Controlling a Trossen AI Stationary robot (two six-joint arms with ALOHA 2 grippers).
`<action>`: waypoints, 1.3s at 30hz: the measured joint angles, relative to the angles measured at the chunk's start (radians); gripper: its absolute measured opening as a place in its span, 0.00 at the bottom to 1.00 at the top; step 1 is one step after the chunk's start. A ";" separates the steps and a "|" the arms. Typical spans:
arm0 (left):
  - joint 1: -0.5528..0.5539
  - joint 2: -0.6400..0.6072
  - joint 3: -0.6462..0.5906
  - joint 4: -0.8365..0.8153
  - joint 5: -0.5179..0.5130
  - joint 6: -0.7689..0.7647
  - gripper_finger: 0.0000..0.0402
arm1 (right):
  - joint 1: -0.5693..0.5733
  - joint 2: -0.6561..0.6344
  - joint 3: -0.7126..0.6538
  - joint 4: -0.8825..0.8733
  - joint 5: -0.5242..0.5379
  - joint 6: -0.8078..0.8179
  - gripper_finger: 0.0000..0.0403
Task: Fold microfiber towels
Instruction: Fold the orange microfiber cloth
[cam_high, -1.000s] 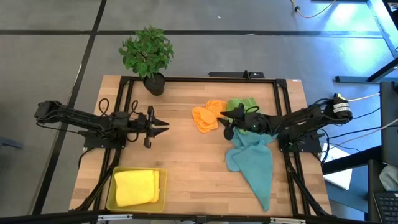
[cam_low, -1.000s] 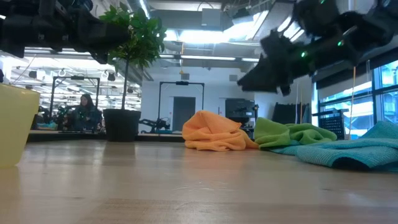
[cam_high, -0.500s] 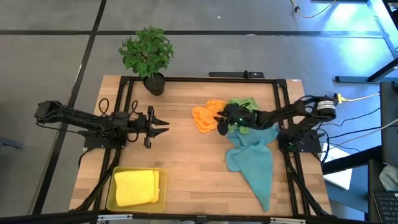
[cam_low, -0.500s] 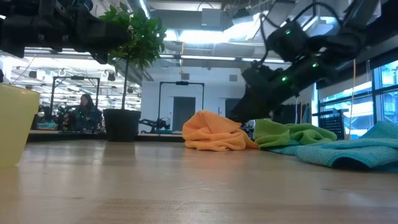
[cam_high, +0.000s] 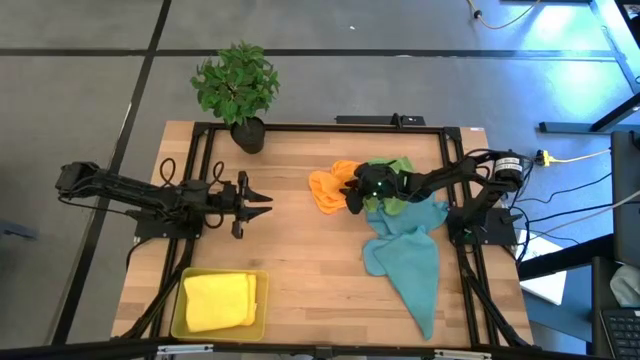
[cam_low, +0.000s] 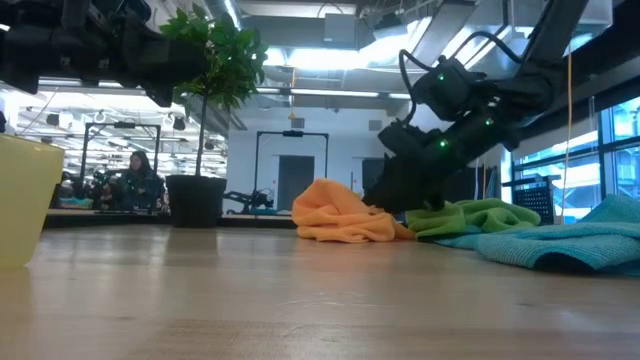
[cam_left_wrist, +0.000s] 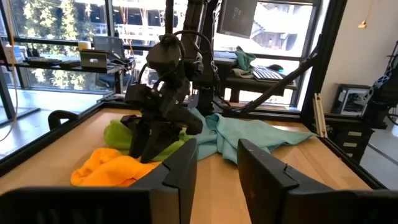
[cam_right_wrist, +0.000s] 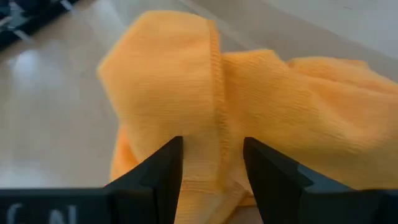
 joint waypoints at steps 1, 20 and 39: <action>0.000 0.000 0.000 0.000 0.000 0.000 0.27 | 0.000 0.000 0.000 0.007 -0.015 -0.003 0.41; 0.000 0.000 0.000 -0.045 0.008 0.030 0.27 | 0.043 0.001 0.000 0.298 -0.170 -0.042 0.01; 0.000 0.262 0.000 0.265 0.004 0.054 0.45 | 0.170 0.001 0.154 0.380 -0.169 -0.152 0.01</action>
